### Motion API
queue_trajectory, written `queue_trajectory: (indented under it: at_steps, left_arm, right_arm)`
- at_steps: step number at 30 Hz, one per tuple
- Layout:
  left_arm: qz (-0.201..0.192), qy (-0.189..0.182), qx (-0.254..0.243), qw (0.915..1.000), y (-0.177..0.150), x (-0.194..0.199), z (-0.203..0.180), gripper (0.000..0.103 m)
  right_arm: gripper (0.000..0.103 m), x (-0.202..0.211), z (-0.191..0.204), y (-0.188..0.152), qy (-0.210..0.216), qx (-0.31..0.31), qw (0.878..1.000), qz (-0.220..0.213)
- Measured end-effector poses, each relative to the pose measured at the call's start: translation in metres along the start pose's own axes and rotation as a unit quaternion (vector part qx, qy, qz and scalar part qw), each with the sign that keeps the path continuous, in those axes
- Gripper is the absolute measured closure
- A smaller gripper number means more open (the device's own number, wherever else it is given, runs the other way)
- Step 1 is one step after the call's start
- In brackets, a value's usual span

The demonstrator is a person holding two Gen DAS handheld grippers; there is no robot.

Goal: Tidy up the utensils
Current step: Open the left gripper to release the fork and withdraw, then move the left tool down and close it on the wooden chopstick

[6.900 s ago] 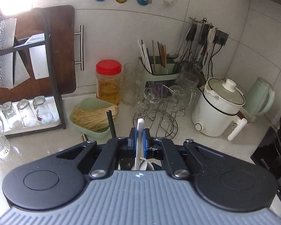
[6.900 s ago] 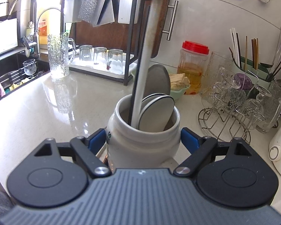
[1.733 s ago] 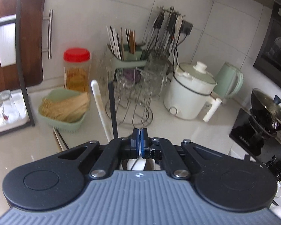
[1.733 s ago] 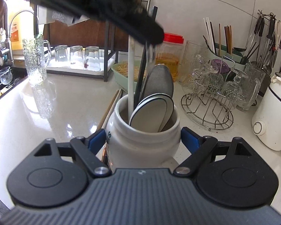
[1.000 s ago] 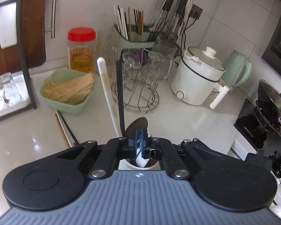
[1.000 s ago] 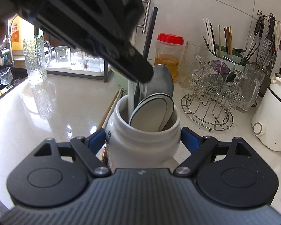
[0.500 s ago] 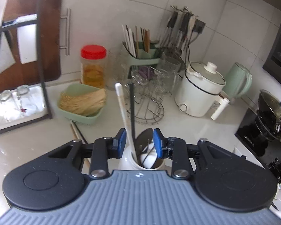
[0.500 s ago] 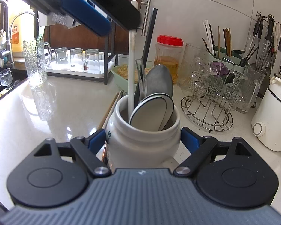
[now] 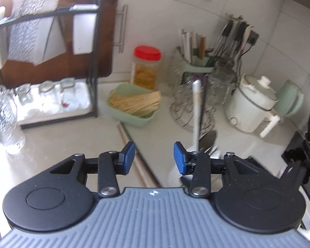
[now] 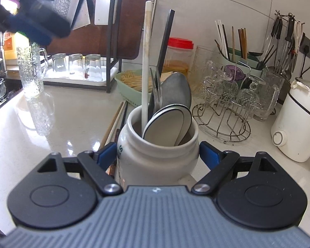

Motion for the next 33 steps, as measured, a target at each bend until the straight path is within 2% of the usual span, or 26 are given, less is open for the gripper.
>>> queue_trajectory:
  at_steps: [6, 10, 17, 29, 32, 33]
  left_arm:
    - [0.029, 0.018, 0.008, 0.9994, -0.020, -0.017, 0.023, 0.054]
    - [0.051, 0.010, 0.038, 0.9979, -0.034, -0.034, 0.036, 0.053]
    - [0.087, 0.007, 0.056, 0.9946, -0.046, -0.074, 0.047, 0.053]
    - [0.125, 0.003, 0.047, 0.9911, -0.059, -0.131, 0.048, 0.053]
    - [0.131, 0.008, 0.043, 0.9904, -0.058, -0.145, 0.051, 0.056]
    - [0.132, 0.009, 0.042, 0.9904, -0.058, -0.149, 0.051, 0.059]
  right_arm:
    - [0.014, 0.000, -0.001, 0.001, -0.001, 0.001, 1.000, 0.003]
    - [0.014, 0.000, -0.002, 0.000, 0.003, 0.002, 1.000, 0.001]
    - [0.014, -0.005, -0.003, 0.004, -0.001, 0.001, 1.000, 0.017]
    - [0.014, -0.007, -0.004, 0.005, 0.003, -0.001, 0.999, 0.041]
    - [0.014, -0.007, -0.003, 0.005, 0.000, -0.003, 0.999, 0.045]
    - [0.014, -0.008, -0.003, 0.005, -0.001, -0.003, 0.999, 0.047]
Point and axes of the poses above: each gripper's, at about its wrist camera, not at the fingertips, and x roughly against the way its jaws point, z to its left, y to its top, the point moved 8 cm from there along -x, roughly the way its jaws point, and after that the axes turned 4 degrees about -y, right-handed, at the moved point
